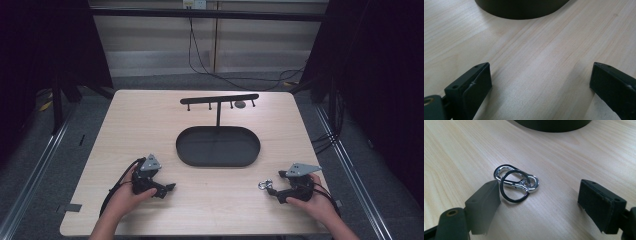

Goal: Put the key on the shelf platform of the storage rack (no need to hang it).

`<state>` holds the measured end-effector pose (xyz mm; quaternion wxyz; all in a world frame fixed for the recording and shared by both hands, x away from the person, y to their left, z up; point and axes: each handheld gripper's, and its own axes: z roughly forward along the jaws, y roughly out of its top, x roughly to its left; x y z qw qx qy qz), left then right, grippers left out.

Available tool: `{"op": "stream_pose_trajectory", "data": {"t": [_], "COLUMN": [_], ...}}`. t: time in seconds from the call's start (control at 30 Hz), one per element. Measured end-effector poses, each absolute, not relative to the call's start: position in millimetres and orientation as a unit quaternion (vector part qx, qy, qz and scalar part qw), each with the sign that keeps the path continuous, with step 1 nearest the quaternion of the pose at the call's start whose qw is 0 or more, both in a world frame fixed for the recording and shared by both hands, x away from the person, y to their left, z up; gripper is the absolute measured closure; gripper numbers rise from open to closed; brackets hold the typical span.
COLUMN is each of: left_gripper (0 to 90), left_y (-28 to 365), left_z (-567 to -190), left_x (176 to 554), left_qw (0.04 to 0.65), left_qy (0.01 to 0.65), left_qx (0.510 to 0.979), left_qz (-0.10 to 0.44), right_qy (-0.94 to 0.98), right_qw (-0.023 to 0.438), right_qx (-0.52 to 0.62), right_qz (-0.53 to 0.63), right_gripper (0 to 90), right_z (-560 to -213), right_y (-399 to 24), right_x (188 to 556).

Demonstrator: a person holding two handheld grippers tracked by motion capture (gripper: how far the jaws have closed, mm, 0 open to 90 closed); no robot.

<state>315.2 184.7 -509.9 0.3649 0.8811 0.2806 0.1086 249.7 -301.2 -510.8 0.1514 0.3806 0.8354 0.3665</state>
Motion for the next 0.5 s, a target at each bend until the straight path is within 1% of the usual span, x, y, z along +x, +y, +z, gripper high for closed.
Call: {"op": "stream_pose_trajectory", "data": {"t": [0.27,0.4,0.5], "left_gripper": [3.5,3.5,3.5], "left_y": [184.7,184.7,184.7], "left_z": [-509.9,-509.9,-509.9], "left_x": [315.3,315.2,315.3], "left_qw": [0.365,0.365,0.365], "left_qy": [0.281,0.281,0.281], "left_qx": [0.881,0.881,0.881], "left_qz": [0.109,0.108,0.108], "right_qy": [0.845,0.850,0.860], "right_qw": [0.141,0.132,0.117], "right_qx": [0.383,0.388,0.394], "right_qz": [0.345,0.332,0.304], "right_gripper": [18.2,21.1,24.8], "right_z": [-506.1,-502.7,-496.7], "right_y": [-304.0,-304.9,-303.3], "right_x": [252.2,253.8,256.7]}}
